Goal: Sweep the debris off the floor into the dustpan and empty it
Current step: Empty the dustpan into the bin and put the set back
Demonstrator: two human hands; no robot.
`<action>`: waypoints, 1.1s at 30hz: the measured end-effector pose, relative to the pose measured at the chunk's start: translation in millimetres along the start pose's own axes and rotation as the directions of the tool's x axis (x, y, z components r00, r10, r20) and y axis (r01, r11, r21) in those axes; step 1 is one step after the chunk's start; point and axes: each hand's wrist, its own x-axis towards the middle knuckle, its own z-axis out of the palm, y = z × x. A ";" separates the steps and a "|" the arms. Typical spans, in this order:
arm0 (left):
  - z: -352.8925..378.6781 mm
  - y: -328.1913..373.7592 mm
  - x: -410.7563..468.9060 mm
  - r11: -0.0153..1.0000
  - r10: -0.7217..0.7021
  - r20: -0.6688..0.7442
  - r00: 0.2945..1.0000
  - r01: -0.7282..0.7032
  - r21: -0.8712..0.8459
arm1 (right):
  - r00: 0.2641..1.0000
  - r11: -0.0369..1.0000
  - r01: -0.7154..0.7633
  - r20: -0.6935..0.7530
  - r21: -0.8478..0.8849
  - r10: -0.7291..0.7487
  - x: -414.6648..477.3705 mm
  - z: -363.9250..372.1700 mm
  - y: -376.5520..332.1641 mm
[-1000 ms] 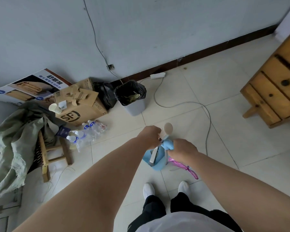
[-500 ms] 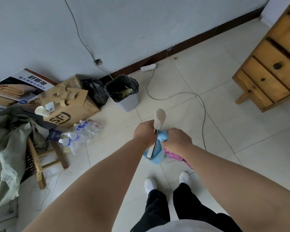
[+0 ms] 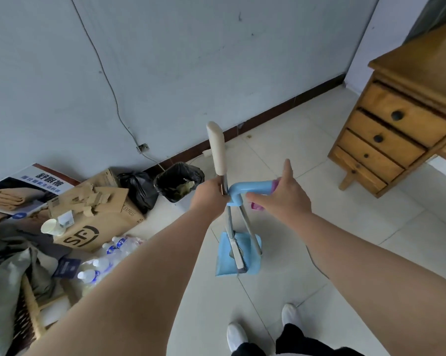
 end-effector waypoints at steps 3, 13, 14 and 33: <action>-15.1 15.0 7.2 0.999 0.037 -0.039 0.999 -0.037 0.018 | 0.996 0.979 -0.066 -0.042 0.195 0.075 0.3 -6.7 -4.0; -50.4 95.9 55.5 0.984 0.141 -0.147 0.979 -0.122 0.129 | 0.996 0.960 -0.086 0.038 0.268 0.078 59.7 -36.4 3.4; -52.4 106.0 61.4 0.983 0.138 -0.148 0.979 -0.117 0.142 | 0.999 0.968 -0.045 0.042 0.247 0.035 69.4 -41.7 1.3; -83.5 264.4 192.9 0.971 0.225 -0.157 0.962 -0.208 0.119 | 0.944 0.877 0.316 -0.209 0.361 -0.254 243.2 -134.9 -54.4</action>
